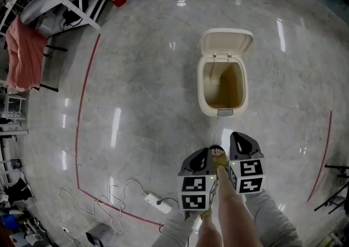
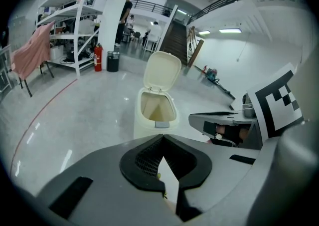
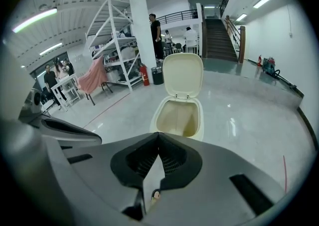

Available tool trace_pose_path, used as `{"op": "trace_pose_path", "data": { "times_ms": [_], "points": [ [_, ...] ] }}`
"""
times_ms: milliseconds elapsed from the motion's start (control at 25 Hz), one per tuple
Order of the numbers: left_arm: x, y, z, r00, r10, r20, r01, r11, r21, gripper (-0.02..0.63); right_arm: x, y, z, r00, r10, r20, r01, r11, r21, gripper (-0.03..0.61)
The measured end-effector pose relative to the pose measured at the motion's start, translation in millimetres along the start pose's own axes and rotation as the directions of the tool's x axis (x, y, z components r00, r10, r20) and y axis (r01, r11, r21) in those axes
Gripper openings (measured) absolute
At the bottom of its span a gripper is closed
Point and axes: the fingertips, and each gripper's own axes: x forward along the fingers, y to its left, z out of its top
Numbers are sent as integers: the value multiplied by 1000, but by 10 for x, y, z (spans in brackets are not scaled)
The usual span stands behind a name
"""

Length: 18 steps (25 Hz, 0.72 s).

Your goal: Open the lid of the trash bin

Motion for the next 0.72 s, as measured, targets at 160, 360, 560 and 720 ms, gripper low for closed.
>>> {"op": "trace_pose_path", "data": {
  "times_ms": [160, 360, 560, 720],
  "points": [
    [-133, -53, -21, 1000, -5, 7, 5, 1000, 4, 5, -187, 75, -17, 1000, 8, 15, -8, 1000, 14, -5],
    [-276, -108, -44, 1000, -11, 19, 11, 1000, -18, 5, -439, 142, -34, 999, 19, 31, -20, 999, 42, -6],
    [-335, -132, -74, 1000, -5, 23, 5, 1000, -24, 5, -620, 141, -41, 999, 10, 53, -13, 998, 60, -6],
    [-348, -171, -81, 1000, -3, 23, 3, 1000, -30, 5, -693, 123, -24, 998, 13, 65, -17, 998, 66, -6]
  ]
}}
